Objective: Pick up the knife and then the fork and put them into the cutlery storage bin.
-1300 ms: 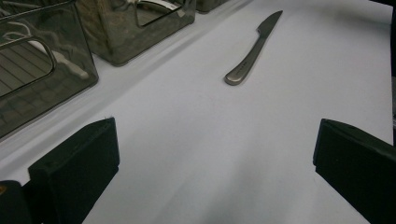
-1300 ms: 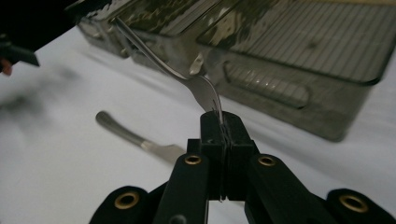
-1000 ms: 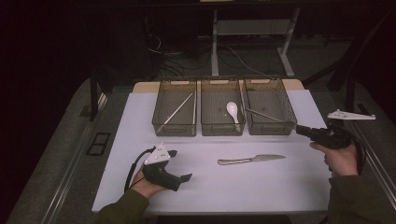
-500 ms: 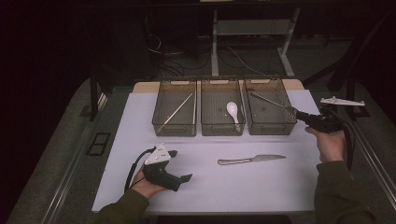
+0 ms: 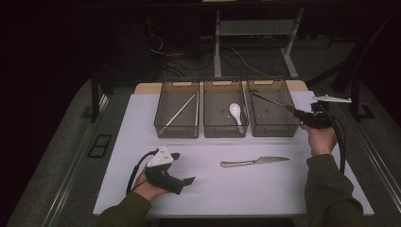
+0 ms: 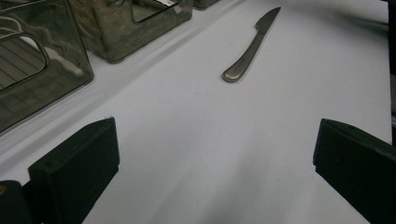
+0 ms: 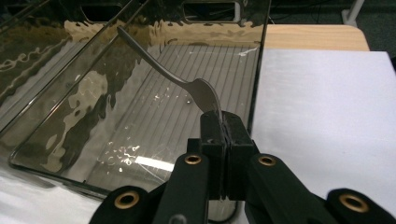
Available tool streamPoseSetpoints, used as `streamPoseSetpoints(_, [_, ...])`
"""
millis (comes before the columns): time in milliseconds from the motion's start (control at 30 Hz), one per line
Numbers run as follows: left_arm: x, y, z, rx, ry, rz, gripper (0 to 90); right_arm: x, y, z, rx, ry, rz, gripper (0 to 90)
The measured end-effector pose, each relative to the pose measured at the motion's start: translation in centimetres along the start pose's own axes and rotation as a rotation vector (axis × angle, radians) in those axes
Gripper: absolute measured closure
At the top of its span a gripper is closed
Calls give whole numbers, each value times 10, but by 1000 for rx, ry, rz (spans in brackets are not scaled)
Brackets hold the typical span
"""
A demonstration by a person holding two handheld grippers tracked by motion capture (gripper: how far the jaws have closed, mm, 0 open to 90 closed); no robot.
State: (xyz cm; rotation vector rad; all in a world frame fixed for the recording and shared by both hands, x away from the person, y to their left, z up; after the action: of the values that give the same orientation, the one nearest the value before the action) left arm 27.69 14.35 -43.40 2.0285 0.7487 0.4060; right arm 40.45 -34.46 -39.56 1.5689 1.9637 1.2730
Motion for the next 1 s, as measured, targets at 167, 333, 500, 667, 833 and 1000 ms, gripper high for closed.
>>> streamPoseSetpoints(167, [0,0,0,1,-1,2,0,4,-1,8,28,-39,-25,883])
streamPoseSetpoints(333, [0,0,0,2,-2,6,0,6,-2,11,38,-45,-37,879])
streamPoseSetpoints(500, [-1,0,0,2,-2,5,0,7,-2,12,28,-24,-29,864])
streamPoseSetpoints(667, [-1,0,0,2,-3,6,0,5,-1,10,13,18,-15,800])
streamPoseSetpoints(833, [-1,0,0,2,-3,7,0,7,1,6,-4,40,-20,700])
streamPoseSetpoints(1000, [-1,0,0,3,-2,8,0,8,2,1,-7,81,-8,589])
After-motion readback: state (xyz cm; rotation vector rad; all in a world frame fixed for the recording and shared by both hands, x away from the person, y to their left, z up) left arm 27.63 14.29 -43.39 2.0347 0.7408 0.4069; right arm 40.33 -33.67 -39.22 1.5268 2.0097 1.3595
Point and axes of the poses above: each handheld gripper's, and its own axes: z roughly forward along the jaws, y roughly out of its top, x roughly to its left, the point moved 1 cm from there along z, roughly forward along the jaws, and after that the axes turned 10 degrees about y, right-handed, at the moved point
